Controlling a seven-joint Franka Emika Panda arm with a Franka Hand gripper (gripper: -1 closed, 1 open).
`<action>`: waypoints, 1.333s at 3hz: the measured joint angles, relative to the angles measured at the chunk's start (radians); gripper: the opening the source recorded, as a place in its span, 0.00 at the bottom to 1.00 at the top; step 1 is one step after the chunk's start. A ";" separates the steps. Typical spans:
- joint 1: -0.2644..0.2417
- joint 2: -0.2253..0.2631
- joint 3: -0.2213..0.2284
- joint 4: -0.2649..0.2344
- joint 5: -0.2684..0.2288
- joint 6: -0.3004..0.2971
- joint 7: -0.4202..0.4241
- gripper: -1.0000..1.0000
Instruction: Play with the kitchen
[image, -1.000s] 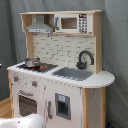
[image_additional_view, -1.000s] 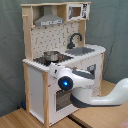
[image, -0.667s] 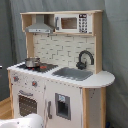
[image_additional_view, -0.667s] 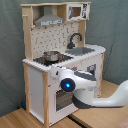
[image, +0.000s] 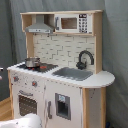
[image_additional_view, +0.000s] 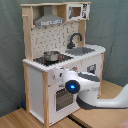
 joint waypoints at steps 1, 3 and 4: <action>0.062 0.001 0.015 -0.109 -0.015 0.063 -0.006 1.00; 0.190 0.005 0.039 -0.331 -0.040 0.195 -0.009 1.00; 0.255 0.006 0.047 -0.441 -0.050 0.270 -0.009 1.00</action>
